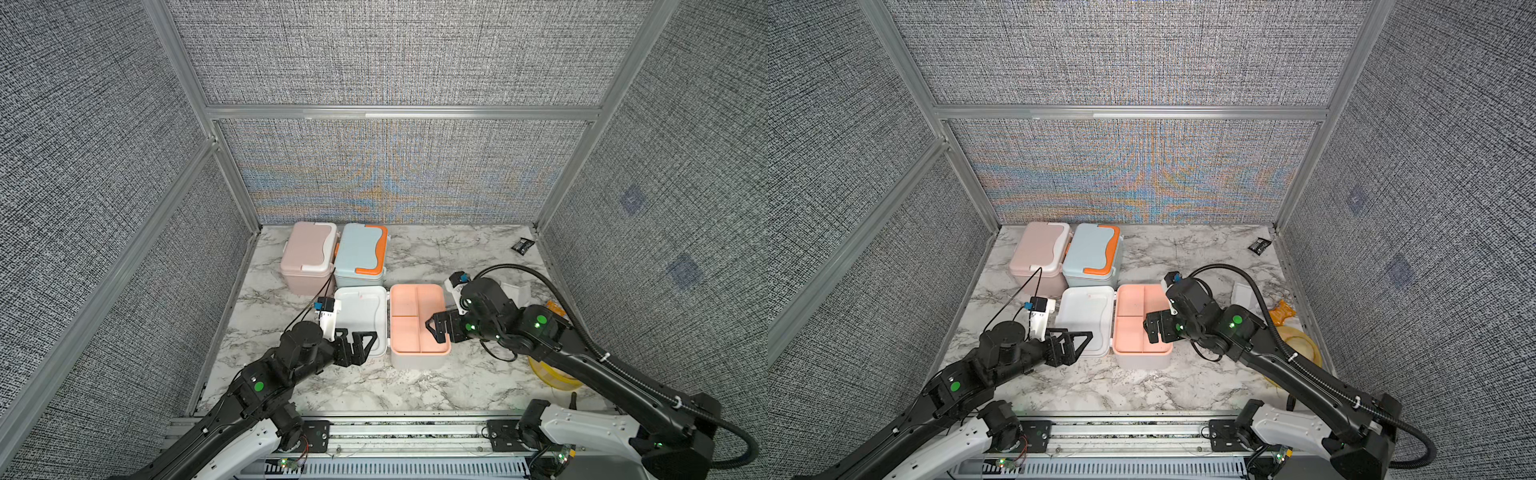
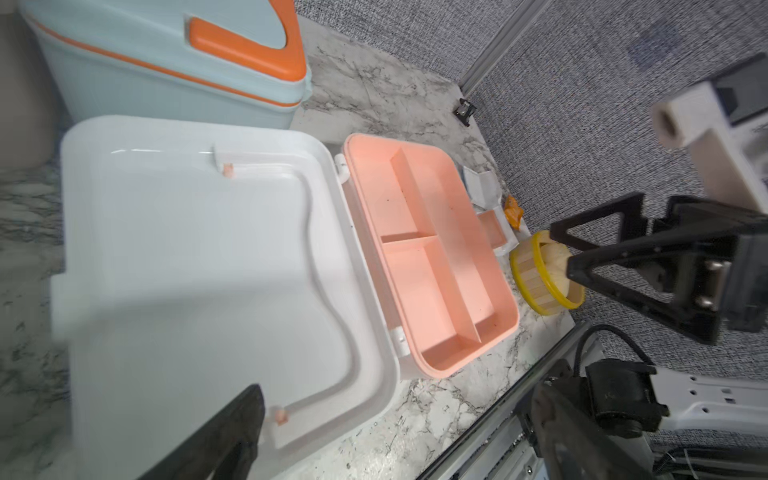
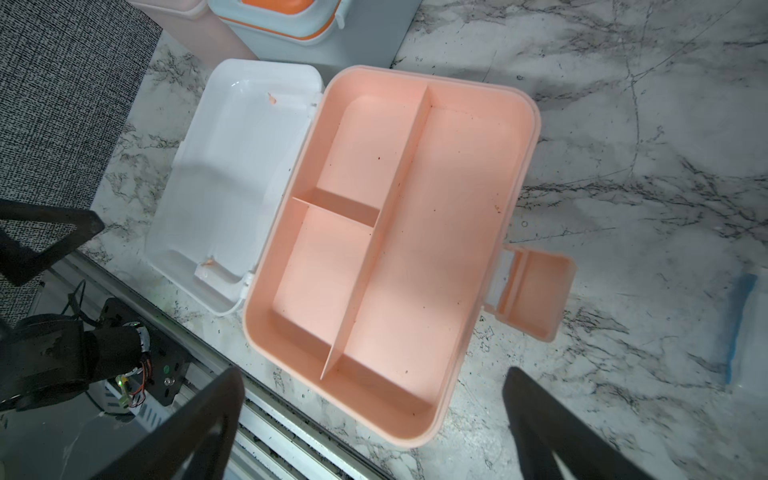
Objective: Open first aid kits and take out gauze
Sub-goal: Close the lid of the first aid kit.
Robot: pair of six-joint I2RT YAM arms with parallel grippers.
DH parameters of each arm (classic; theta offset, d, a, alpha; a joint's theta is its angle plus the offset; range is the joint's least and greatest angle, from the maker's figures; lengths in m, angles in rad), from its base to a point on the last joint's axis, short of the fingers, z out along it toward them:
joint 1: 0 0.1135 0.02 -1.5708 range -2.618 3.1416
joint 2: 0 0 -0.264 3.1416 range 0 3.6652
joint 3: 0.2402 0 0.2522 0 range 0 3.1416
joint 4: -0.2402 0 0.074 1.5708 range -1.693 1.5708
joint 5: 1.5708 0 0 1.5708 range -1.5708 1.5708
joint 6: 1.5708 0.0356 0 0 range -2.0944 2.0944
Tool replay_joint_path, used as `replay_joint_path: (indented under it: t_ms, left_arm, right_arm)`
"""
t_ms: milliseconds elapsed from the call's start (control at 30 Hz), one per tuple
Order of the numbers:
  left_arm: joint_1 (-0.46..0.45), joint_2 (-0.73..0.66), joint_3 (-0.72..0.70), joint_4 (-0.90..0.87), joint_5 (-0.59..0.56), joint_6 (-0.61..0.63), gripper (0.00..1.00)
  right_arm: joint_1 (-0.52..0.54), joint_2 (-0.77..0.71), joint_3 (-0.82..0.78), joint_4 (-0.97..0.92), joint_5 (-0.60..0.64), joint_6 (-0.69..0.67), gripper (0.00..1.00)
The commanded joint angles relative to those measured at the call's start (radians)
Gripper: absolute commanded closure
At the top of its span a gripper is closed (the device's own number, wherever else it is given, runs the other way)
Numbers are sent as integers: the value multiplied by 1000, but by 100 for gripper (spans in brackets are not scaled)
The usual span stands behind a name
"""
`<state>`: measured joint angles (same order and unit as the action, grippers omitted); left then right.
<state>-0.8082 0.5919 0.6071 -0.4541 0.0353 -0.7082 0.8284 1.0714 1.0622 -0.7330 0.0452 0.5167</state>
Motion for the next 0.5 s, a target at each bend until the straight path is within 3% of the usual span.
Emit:
replay_joint_path:
  t_ms: [0,300,467]
  left_arm:
    - [33,35,-14,-32,-49,-5,1]
    - [241,53,-31,-33,-22,-43,0]
    - [378,78,-81,11,99,-65,1]
  right_arm:
    - [-1,-41,-51,66,1,-37,1]
    - [-19,-137,-191,208,42,19,1]
    - [-48,-119,-172,211,8,-8,1]
